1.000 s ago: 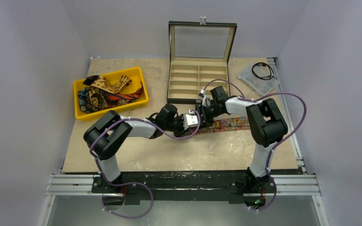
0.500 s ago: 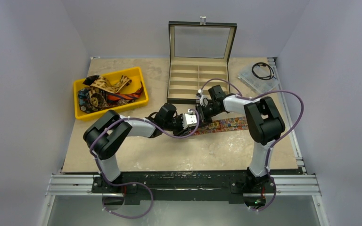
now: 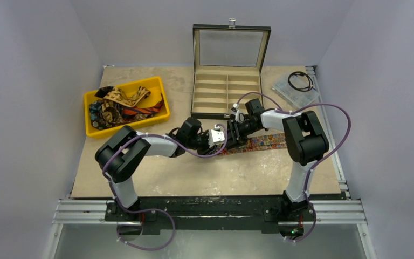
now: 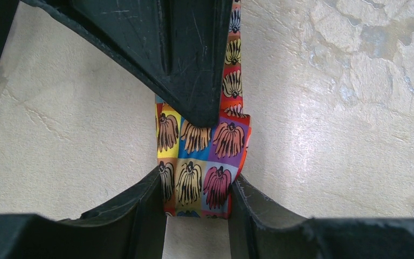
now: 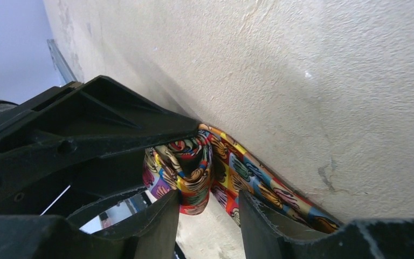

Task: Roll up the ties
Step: Roll the tie at the center of the board.

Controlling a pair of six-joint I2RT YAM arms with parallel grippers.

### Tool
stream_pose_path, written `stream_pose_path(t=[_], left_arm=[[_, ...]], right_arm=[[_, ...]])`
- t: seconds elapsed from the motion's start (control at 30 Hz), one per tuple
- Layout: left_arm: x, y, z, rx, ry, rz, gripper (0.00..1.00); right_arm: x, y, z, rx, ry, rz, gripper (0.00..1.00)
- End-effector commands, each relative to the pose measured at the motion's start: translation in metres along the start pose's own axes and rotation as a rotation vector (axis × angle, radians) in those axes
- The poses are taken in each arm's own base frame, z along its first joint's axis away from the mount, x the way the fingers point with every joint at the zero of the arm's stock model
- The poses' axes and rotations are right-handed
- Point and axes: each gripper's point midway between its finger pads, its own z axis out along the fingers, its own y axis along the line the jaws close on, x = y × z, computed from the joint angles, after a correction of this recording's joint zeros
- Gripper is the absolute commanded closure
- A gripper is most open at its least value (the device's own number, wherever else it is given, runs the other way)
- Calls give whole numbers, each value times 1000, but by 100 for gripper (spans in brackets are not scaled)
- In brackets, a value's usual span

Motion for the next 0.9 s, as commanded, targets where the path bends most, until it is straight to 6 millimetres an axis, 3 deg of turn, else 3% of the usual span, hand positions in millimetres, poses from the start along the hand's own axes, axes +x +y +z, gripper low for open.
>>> stream_pose_path(t=[0.0,0.3,0.53,0.6,0.77,0.87], left_arm=[[27,-9,-3,37,87,-43,88],[27,-10,-2,42,88,-45,88],[26,-10,-3,45,85,-50,88],[24,-10,-2,42,79,-55,87],[-6,-10,-14,50,-100,-83,55],[-27,-6,-22,8,-211,-69,46]], right_arm=[[-3,17,-4,-57,-20,-17,54],[-8,22,1,-87,-26,-19,62],[-1,9,2,-22,15,-54,99],[1,-1,2,29,22,-68,100],[1,-45,-1,258,26,-93,100],[2,-60,-3,342,36,-112,100]])
